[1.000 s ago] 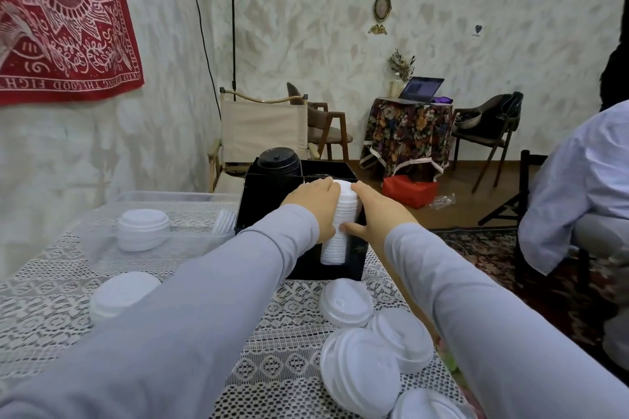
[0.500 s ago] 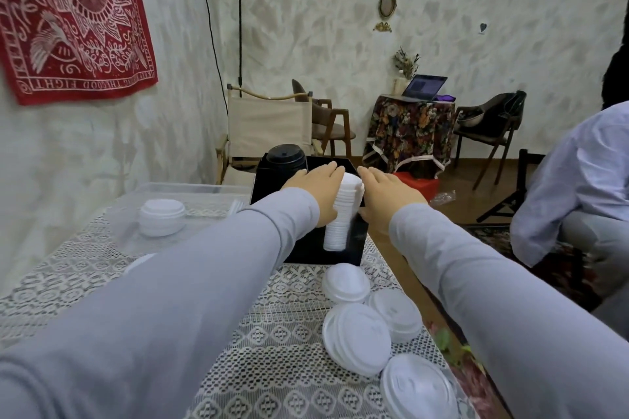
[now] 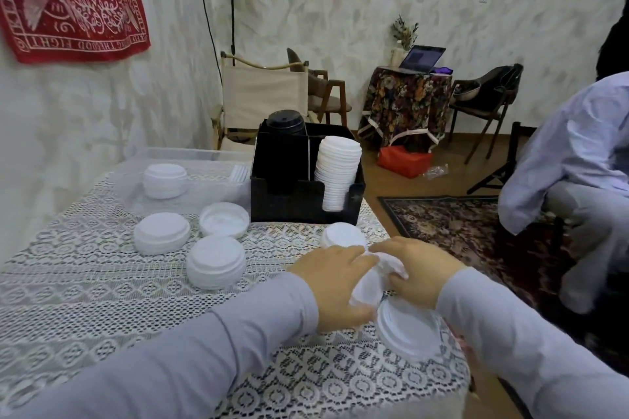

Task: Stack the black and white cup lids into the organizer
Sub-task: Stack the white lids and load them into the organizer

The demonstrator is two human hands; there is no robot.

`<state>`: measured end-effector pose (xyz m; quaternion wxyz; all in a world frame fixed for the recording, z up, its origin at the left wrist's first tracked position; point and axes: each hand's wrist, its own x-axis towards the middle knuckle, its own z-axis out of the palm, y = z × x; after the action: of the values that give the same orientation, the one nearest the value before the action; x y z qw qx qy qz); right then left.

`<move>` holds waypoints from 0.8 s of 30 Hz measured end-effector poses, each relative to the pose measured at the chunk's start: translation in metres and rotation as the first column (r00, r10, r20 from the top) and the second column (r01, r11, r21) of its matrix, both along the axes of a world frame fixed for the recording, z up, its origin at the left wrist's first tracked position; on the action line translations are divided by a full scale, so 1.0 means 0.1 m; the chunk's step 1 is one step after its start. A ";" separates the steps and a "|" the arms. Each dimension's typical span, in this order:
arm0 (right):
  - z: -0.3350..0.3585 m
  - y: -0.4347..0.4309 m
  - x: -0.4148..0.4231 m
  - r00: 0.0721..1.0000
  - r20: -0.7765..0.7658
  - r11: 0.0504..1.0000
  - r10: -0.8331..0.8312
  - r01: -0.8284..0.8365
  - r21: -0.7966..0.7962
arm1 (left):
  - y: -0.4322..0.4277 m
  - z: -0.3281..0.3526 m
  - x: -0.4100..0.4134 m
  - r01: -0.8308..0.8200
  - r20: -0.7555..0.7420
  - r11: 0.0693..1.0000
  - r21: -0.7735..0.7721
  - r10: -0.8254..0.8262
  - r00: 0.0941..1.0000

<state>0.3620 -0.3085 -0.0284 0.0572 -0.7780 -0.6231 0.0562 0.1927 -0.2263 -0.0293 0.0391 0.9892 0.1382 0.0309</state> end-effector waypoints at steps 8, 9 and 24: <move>0.03 -0.19 -0.29 0.995 -0.076 0.997 0.060 -0.056 0.052 | -0.02 -0.16 -0.02 -0.050 0.070 0.995 -0.089 0.056 0.996; 0.06 -0.19 -0.32 0.995 -0.080 0.997 0.063 -0.059 0.059 | -0.02 -0.15 -0.04 -0.045 0.104 0.993 -0.106 0.056 0.993; -0.19 -0.17 -1.36 0.878 -0.310 0.924 0.365 -0.300 0.236 | -0.01 -0.30 -1.34 0.010 0.249 0.947 -0.322 0.075 0.966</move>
<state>0.2261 -0.3254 -0.0471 0.2262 -0.6282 -0.7302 0.1449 0.0585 -0.2271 -0.0597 0.2163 0.9547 0.1514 0.1374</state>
